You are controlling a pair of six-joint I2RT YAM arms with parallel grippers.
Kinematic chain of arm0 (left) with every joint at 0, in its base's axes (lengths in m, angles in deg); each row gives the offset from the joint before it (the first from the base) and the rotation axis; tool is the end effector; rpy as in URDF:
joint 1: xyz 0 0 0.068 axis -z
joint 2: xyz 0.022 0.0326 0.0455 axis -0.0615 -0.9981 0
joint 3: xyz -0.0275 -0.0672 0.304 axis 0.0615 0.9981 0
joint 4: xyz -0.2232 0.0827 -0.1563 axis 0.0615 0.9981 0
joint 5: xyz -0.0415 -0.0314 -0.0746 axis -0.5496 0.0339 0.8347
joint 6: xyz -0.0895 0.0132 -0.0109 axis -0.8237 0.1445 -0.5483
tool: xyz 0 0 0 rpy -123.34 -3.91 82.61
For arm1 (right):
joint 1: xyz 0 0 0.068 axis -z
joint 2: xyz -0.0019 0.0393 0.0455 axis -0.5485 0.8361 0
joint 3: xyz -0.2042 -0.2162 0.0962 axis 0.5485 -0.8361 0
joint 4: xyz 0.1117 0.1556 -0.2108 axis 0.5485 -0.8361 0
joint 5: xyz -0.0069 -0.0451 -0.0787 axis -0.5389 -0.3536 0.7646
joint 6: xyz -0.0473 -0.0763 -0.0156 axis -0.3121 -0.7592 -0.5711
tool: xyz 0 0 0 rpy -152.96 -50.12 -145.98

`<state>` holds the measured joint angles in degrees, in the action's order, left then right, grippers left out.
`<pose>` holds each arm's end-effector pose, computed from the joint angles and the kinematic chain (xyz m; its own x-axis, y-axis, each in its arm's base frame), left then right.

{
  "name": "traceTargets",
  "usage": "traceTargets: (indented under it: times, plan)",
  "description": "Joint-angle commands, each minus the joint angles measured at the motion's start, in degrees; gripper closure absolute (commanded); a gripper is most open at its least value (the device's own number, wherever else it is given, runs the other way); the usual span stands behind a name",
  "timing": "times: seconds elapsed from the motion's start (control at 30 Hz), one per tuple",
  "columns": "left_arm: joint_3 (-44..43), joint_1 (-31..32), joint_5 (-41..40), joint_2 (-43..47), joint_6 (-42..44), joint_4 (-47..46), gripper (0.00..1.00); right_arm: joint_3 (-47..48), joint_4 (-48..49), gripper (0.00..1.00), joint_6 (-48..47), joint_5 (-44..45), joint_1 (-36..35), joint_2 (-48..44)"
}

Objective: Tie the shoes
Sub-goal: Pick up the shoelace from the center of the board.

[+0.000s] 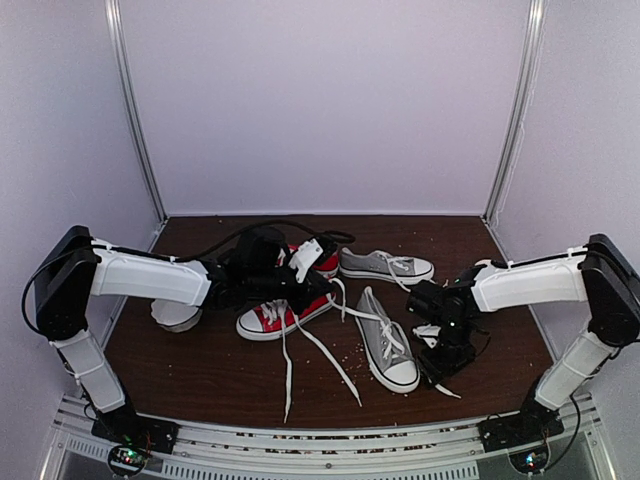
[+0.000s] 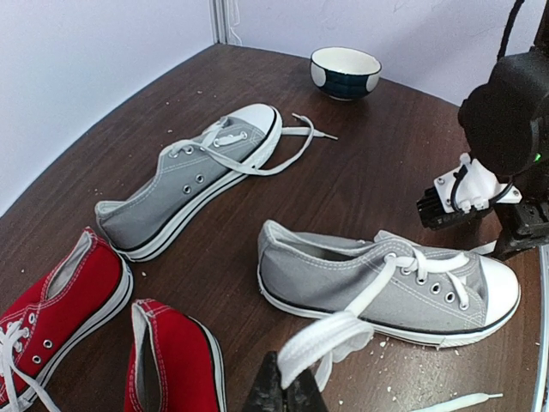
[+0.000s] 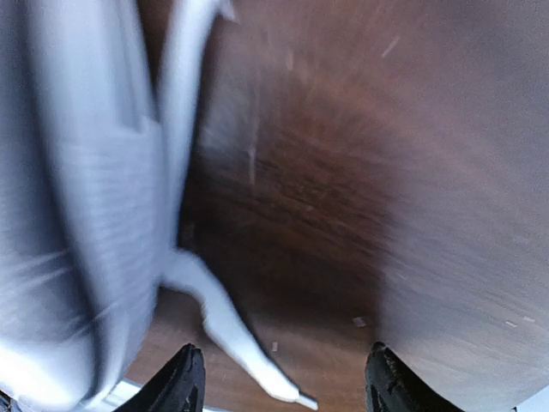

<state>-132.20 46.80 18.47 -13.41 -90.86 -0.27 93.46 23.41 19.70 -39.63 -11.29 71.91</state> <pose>0.2735 -0.3586 0.2192 -0.3256 0.3393 -0.8826 0.8671 0.4793 -0.1356 0.1677 0.1890 0.1347 -0.8916 -0.4276 0.1489 -0.4033 0.8995 0.1678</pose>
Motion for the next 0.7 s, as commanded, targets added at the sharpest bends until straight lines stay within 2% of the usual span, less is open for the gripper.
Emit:
traceTargets:
  times: [0.0,0.1,0.2,0.3,0.5,0.67]
  plan:
    - [-1.8,-0.23,0.85,-0.96,0.59,0.11,1.0,-3.2,5.26,0.39,2.2,-0.9,-1.27,4.15]
    - [-1.81,-0.22,0.85,-0.93,0.5,0.22,1.0,-3.74,6.26,0.55,3.27,1.27,-1.25,6.46]
    - [-1.87,-0.23,0.79,-0.83,0.44,0.5,1.0,-3.69,7.07,0.82,5.12,3.43,-1.16,5.66]
    - [-1.84,-0.23,0.63,-0.73,0.5,0.58,1.0,-3.39,7.1,1.0,6.4,6.33,0.04,2.61]
    - [-2.11,-0.23,0.23,-0.54,0.46,1.36,1.0,-1.71,6.42,1.0,7.2,14.26,4.74,-5.12]
    - [-2.56,-0.18,-0.63,-1.31,-0.58,2.04,1.0,0.33,7.25,1.0,6.75,17.34,7.27,-10.93]
